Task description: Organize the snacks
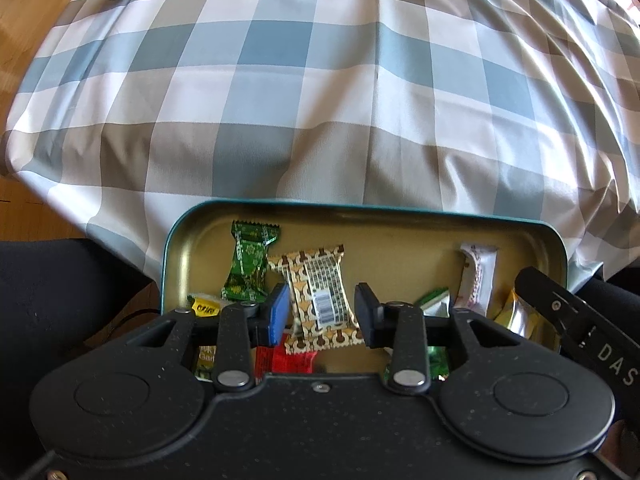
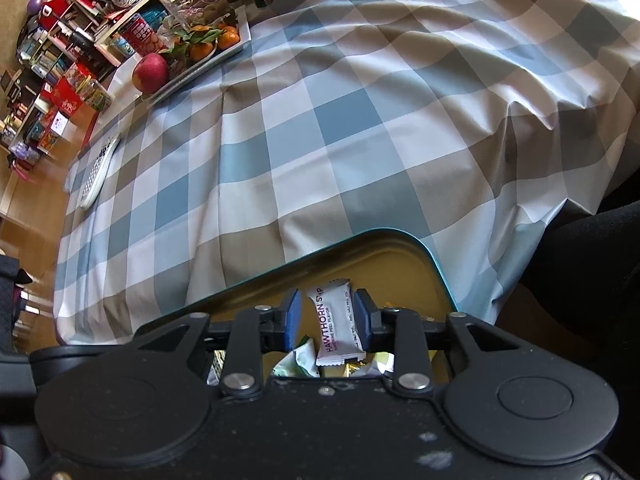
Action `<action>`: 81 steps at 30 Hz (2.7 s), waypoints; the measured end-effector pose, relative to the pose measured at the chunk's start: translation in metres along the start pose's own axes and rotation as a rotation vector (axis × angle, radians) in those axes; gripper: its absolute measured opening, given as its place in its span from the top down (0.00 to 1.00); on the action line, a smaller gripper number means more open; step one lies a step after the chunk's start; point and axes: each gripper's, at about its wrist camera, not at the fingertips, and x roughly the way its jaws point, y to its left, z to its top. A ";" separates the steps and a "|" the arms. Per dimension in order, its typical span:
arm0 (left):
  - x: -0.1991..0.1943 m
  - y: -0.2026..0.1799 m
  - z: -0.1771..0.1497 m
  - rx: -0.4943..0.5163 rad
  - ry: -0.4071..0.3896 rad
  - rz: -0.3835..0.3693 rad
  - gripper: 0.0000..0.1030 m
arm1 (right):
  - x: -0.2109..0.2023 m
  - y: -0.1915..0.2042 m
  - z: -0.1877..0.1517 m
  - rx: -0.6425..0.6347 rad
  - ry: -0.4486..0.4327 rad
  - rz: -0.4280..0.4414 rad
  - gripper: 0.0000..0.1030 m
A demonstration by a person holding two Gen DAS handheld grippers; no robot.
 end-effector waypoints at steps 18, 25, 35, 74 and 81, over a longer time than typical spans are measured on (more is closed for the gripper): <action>-0.023 0.007 -0.059 0.034 -0.122 0.052 0.55 | -0.026 -0.007 -0.043 -0.129 -0.042 -0.018 0.67; -0.023 0.013 -0.083 0.039 -0.159 0.061 0.55 | -0.029 -0.014 -0.065 -0.142 -0.059 -0.030 0.67; -0.027 0.021 -0.113 0.037 -0.226 0.047 0.55 | -0.032 -0.023 -0.091 -0.177 -0.082 -0.040 0.65; -0.007 0.029 -0.139 0.024 -0.247 0.011 0.55 | -0.026 -0.013 -0.120 -0.276 -0.092 -0.048 0.47; -0.006 0.030 -0.138 0.020 -0.240 0.000 0.55 | -0.025 -0.012 -0.120 -0.286 -0.090 -0.057 0.47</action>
